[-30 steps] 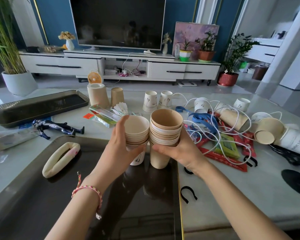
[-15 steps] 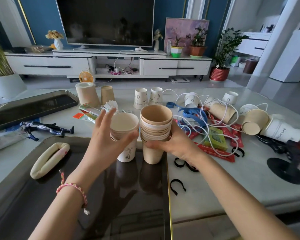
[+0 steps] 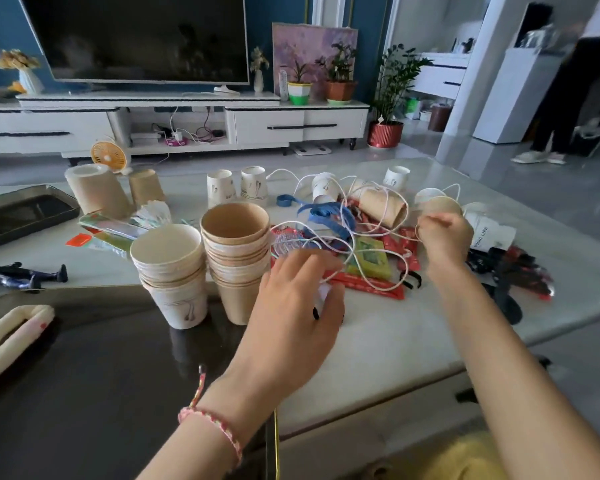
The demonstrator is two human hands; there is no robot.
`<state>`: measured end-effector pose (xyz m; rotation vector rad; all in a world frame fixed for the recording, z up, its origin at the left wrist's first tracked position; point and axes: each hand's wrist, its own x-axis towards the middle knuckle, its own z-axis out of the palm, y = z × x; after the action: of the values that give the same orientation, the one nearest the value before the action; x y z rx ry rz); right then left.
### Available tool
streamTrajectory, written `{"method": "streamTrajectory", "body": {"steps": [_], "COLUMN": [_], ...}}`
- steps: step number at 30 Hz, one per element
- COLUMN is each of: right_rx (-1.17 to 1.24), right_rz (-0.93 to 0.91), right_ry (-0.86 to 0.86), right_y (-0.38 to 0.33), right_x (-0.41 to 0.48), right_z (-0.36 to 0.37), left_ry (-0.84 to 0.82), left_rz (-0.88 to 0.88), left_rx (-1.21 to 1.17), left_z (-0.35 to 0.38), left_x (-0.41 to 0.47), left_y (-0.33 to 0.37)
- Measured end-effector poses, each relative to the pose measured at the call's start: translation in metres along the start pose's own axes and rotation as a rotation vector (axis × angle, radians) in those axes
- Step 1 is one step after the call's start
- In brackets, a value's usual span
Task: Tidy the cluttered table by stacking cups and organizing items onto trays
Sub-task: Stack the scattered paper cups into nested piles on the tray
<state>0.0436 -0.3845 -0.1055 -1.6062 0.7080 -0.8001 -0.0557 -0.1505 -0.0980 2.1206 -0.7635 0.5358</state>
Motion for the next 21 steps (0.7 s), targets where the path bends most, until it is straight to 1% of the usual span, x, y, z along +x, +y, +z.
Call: {"method": "streamTrajectory", "body": {"steps": [1, 2, 6, 10, 14, 18, 21], "right_rx": [-0.007, 0.015, 0.13, 0.244, 0.326, 0.289, 0.246], "right_rz": [0.056, 0.111, 0.339, 0.539, 0.62, 0.658, 0.687], "right_ry": [0.05, 0.064, 0.079, -0.054, -0.172, -0.257, -0.287], "right_y": [0.006, 0.011, 0.018, 0.015, 0.013, 0.013, 0.014], "right_x": [0.008, 0.014, 0.028, 0.027, 0.029, 0.034, 0.037], "right_z": [-0.004, -0.006, -0.008, -0.004, -0.002, -0.003, -0.003], "left_ry": [-0.036, -0.06, -0.108, -0.12, -0.117, -0.13, -0.135], "left_rz": [-0.012, -0.025, -0.038, -0.025, -0.027, -0.033, -0.035], "left_rx": [0.023, 0.04, 0.068, 0.075, 0.044, 0.039, 0.03], "left_z": [0.01, 0.018, 0.036, 0.038, 0.037, 0.038, 0.039], "left_x": [-0.001, -0.001, 0.0, 0.0, 0.002, 0.005, 0.005], "left_y": [-0.002, -0.004, -0.008, -0.012, -0.013, -0.015, -0.014]}}
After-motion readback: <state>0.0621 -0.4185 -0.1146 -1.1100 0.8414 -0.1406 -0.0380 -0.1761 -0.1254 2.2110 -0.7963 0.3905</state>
